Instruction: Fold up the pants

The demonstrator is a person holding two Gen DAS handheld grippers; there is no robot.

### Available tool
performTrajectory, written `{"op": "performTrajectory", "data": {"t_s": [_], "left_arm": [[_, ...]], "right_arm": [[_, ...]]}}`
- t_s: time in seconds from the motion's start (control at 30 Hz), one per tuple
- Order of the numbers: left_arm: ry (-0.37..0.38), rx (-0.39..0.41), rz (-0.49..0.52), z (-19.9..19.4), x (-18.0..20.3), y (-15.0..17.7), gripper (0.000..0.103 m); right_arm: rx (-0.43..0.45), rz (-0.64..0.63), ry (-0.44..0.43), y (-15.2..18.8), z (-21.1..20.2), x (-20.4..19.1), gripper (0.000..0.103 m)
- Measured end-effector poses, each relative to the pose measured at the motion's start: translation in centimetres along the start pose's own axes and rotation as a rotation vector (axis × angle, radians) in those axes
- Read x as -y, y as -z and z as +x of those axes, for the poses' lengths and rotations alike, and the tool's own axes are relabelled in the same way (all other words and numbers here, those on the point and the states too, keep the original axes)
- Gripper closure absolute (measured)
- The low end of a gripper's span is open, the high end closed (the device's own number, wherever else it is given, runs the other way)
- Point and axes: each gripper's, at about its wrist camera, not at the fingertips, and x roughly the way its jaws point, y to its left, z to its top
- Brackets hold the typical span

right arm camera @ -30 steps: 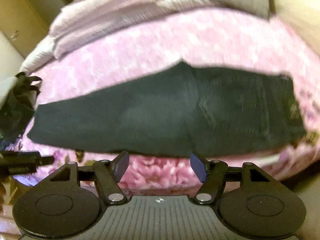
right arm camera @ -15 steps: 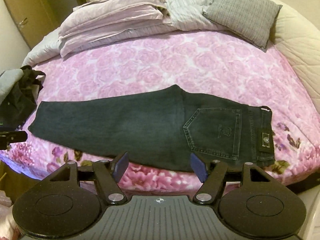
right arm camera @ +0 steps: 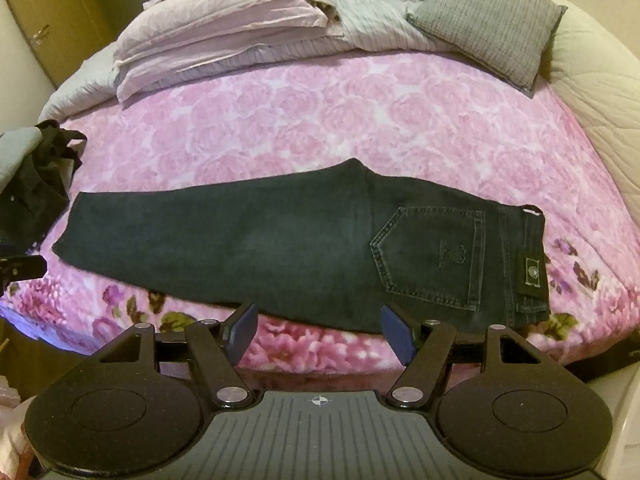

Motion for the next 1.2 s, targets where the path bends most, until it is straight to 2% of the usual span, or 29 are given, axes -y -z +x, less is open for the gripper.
{"op": "performTrajectory", "data": {"t_s": [0.23, 0.33, 0.47, 0.6, 0.73, 0.87, 0.97, 1.03, 1.2], "left_arm": [[0.029, -0.047, -0.033, 2.7, -3.5, 0.1, 0.033], [0.058, -0.061, -0.091, 4.9, -6.3, 0.2, 0.033], [0.087, -0.05, -0.249, 8.7, -12.4, 1.3, 0.033], [0.067, -0.019, -0.417, 12.9, -19.8, 3.4, 0.033], [0.032, 0.021, -0.566, 17.4, -27.0, 6.0, 0.035], [0.044, 0.047, -0.781, 22.2, -33.3, 8.9, 0.038], [0.065, 0.075, -0.949, 25.3, -36.5, 10.8, 0.041], [0.079, 0.096, -1.029, 26.8, -37.7, 11.8, 0.043], [0.139, 0.238, -1.139, 28.0, -39.3, 13.2, 0.042]], "right_arm": [[-0.019, 0.026, 0.022, -0.6, 1.6, -1.7, 0.038], [-0.013, 0.066, 0.036, -1.1, 2.7, -2.2, 0.038], [-0.038, 0.129, 0.046, -2.0, 5.3, -2.9, 0.038], [-0.08, 0.173, 0.066, -2.8, 8.8, -3.8, 0.038], [-0.113, 0.167, 0.098, -3.0, 12.8, -5.1, 0.038], [-0.15, 0.14, 0.124, -2.6, 16.8, -6.0, 0.038], [-0.185, 0.117, 0.156, -2.4, 19.3, -6.5, 0.038], [-0.176, 0.107, 0.16, -2.5, 20.3, -6.8, 0.038], [-0.165, 0.101, 0.19, -2.7, 22.0, -6.9, 0.038]]}}
